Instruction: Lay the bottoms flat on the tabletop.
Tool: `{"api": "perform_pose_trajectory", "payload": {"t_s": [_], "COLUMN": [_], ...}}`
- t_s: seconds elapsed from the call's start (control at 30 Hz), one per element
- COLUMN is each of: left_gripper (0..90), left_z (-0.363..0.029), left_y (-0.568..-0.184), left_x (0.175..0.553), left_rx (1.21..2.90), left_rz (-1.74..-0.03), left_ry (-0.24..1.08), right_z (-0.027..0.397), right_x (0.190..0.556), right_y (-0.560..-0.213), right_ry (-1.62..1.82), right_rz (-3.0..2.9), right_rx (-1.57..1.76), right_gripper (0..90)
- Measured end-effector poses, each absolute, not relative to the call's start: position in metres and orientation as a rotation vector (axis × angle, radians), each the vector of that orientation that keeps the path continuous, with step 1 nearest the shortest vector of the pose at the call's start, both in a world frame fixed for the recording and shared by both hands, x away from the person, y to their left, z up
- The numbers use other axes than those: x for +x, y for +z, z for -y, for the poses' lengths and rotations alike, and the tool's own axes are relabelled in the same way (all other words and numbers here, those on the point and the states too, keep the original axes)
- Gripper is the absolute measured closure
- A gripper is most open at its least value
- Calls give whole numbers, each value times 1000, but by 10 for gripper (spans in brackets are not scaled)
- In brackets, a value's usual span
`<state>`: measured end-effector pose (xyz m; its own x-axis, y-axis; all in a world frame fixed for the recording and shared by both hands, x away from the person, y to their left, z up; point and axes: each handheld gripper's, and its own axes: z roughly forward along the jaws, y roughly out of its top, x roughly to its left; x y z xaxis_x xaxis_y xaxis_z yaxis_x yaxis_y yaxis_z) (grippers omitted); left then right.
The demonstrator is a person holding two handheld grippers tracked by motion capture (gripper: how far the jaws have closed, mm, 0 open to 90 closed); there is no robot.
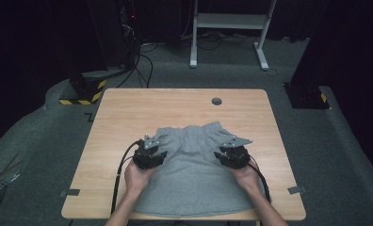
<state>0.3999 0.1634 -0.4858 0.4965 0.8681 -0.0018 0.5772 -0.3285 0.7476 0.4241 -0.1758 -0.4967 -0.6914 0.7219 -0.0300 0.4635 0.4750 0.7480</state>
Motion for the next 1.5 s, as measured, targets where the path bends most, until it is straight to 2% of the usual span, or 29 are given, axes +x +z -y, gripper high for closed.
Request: {"api": "perform_pose_trajectory", "payload": {"t_s": [0.13, 0.37, 0.53, 0.67, 0.9, 1.03, 1.07, 1.13, 1.23, 1.37, 1.5], "left_gripper": [519, 529, 516, 504, 488, 515, 553, 611, 627, 542, 494], "left_z": [-161, -147, -141, -138, -141, -148, -149, -151, -154, -150, -144], "left_y": [-488, -507, -504, -494, -498, -513, -514, -516, -514, -507, -508], "left_x": [416, 450, 477, 457, 407, 403, 405, 409, 415, 400, 375], "left_rx": [2033, 2183, 2199, 2156, 2153, 2150, 2140, 2140, 2119, 2125, 2126], "left_rz": [-1218, -1258, -1308, -1231, -1129, -1158, -1164, -1153, -1199, -1155, -1099], "left_ry": [521, 505, 558, 565, 504, 491, 502, 557, 540, 533, 493], "right_z": [185, 191, 202, 201, 180, 163, 161, 159, 158, 161, 162], "right_x": [439, 456, 464, 458, 426, 421, 419, 414, 412, 412, 413], "right_y": [-494, -509, -515, -510, -508, -518, -518, -518, -516, -516, -519], "right_ry": [1037, 926, 897, 893, 1018, 1011, 1016, 1018, 1004, 1009, 1008], "right_rz": [-2307, -2320, -2267, -2257, -2385, -2457, -2462, -2481, -2500, -2458, -2440], "right_rx": [1074, 1151, 1201, 1216, 1048, 1002, 992, 961, 935, 973, 993], "right_gripper": [614, 615, 608, 557, 578, 645, 661, 664, 646, 563, 530]}}
